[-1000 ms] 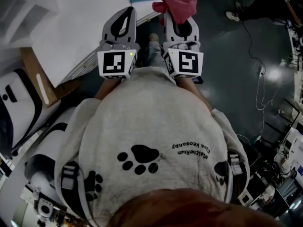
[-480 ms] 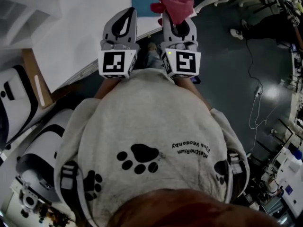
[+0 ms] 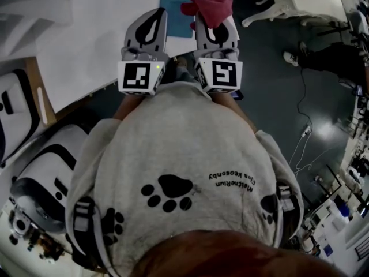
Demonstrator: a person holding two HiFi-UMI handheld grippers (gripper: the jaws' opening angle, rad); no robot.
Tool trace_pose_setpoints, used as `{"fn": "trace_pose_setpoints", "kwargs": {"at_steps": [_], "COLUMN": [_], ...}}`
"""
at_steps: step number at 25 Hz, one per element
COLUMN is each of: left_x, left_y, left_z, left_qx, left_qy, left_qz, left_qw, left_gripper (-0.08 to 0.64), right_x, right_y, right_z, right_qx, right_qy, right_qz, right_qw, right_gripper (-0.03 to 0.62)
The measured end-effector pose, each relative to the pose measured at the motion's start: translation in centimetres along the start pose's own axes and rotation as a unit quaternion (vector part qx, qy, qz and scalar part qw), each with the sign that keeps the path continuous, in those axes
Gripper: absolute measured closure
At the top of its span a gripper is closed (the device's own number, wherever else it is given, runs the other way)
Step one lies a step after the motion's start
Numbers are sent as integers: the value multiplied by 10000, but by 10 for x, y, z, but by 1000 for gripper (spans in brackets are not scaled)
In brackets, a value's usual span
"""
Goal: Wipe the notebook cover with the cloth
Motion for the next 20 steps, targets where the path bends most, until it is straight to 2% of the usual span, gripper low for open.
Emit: {"fn": "trace_pose_setpoints", "kwargs": {"at_steps": [12,20], "left_x": [38,31], "left_y": [-12,-21], "left_z": [12,21], "left_qx": [3,20], "left_qy": [-83,-180], "left_qz": [-486,-552], "left_qw": [9988,9983], "left_gripper": [549,549], "right_x": [50,55], "right_y": [23,14], "right_z": [15,18], "right_qx": [77,71], "right_qy": [-102,-158], "right_qz": [-709,-816], "right_qw": [9974,9965], "right_gripper": [517,517]}}
Point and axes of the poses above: the fingertips, and each gripper's own axes: x forward along the fingers, y to its right, z out of its underside, the point moved 3 cm from there along -x, backward along the fingers, and after that the axes turned 4 degrees about -z, right-handed, at the moved point
